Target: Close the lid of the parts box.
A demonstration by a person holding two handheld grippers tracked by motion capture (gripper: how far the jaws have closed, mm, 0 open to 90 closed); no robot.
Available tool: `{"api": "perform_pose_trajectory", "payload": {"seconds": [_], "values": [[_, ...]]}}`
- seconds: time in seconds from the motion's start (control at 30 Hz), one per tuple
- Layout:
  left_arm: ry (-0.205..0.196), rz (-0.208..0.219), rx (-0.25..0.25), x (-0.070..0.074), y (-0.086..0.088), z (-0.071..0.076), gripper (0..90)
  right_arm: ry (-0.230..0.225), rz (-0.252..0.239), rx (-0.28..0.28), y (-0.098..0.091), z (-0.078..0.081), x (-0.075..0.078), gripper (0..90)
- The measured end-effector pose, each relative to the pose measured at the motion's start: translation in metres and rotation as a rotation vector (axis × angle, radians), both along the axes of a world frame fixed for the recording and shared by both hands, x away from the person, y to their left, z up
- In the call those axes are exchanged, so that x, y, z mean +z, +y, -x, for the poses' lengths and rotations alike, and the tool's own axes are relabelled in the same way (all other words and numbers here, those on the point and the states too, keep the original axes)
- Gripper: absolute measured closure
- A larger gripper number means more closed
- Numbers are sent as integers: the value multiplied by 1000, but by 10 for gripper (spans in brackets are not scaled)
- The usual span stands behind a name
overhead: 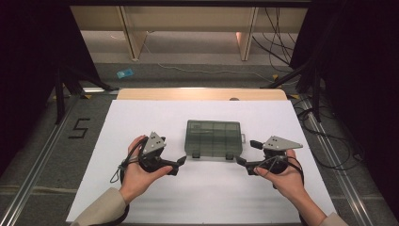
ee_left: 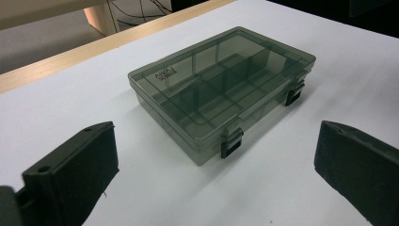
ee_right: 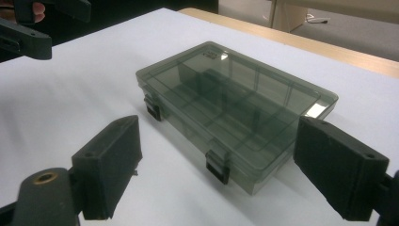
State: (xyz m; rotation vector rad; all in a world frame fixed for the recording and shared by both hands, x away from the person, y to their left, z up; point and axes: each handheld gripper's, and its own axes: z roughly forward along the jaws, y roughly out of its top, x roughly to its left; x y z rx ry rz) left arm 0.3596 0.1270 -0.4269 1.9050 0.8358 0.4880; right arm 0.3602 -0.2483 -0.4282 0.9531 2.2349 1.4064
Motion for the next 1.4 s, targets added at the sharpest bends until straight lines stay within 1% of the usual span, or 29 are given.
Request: {"api": "perform_pose_trajectory", "payload": {"seconds": [0.03, 0.13, 0.17, 0.2, 0.23, 0.33, 0.4, 0.43, 0.57, 0.6, 0.67, 0.7, 0.73, 0.8, 0.9, 0.93, 0.97, 1.0, 1.03, 1.07, 1.1, 1.13, 1.17, 1.2, 1.23, 1.3, 1.33, 1.37, 1.4], "values": [[0, 3, 0, 0, 1, 1, 0, -12, -1, 3, -1, 1, 0, 165], [-5, 0, -2, 0, 6, 5, 0, -5, -21, 9, -2, 4, -1, 165], [-6, 1, 2, 0, 7, 7, 0, -1, 14, -2, -5, 7, 2, 165], [-11, 6, 2, 0, 8, 8, 0, -30, -11, 5, -4, 6, 0, 165], [-11, 11, 0, 0, 9, 9, 0, -10, -3, 1, -5, 9, 1, 165], [-20, 15, -2, 0, 12, 13, 3, -25, 0, 2, -7, 13, 1, 165], [-26, 20, 3, 1, 13, 17, 4, -6, 11, 5, -9, 17, 2, 165], [-25, 26, 6, 1, 14, 18, 3, -29, 0, 9, -9, 17, 0, 165], [-31, 32, 8, 1, 18, 24, 3, -31, -11, 13, -12, 22, -1, 165], [-31, 34, 4, 1, 19, 26, 3, -4, -7, 12, -13, 24, 0, 166], [-31, 35, 3, 1, 21, 29, 3, -29, 3, 10, -15, 25, 0, 166], [-35, 38, -4, 0, 23, 29, 3, -32, -34, 23, -13, 25, -2, 166], [-30, 34, 3, 0, 24, 31, 3, -14, -19, 19, -15, 27, -1, 166], [-30, 40, 9, -1, 28, 33, 3, -24, -5, 18, -17, 29, 0, 166], [-34, 49, 13, -1, 32, 36, 3, -13, -26, 27, -17, 31, -2, 167], [-37, 56, 8, -1, 33, 36, 4, -34, -20, 27, -18, 31, -2, 167], [-37, 57, 11, -1, 34, 38, 5, -17, -21, 30, -18, 33, -2, 168], [-42, 61, 2, -1, 35, 38, 7, -27, -11, 30, -19, 34, -2, 169], [-42, 62, 2, -1, 36, 39, 7, -38, -26, 39, -19, 33, -3, 169], [-49, 67, -2, -1, 37, 40, 8, -20, -31, 43, -19, 35, -3, 169], [-51, 68, -2, -1, 37, 40, 8, -55, -50, 54, -19, 34, -4, 169], [-57, 79, -6, 0, 39, 41, 8, -42, -39, 49, -21, 36, -2, 169], [-62, 80, -10, 0, 39, 41, 9, -64, -56, 59, -21, 35, -3, 170], [-60, 92, -12, 0, 40, 41, 10, -41, -30, 57, -24, 37, -1, 171], [-57, 98, -11, -1, 40, 42, 10, -22, -30, 62, -25, 39, -1, 173], [-61, 97, -17, -2, 39, 41, 13, -36, -39, 61, -26, 38, -2, 179], [-59, 93, -19, -2, 39, 41, 14, -29, -74, 69, -25, 37, -4, 179], [-59, 94, -18, -3, 38, 41, 14, -55, -69, 66, -26, 36, -4, 180], [-59, 92, -20, -3, 38, 40, 15, -39, -56, 66, -27, 38, -2, 181]]}}
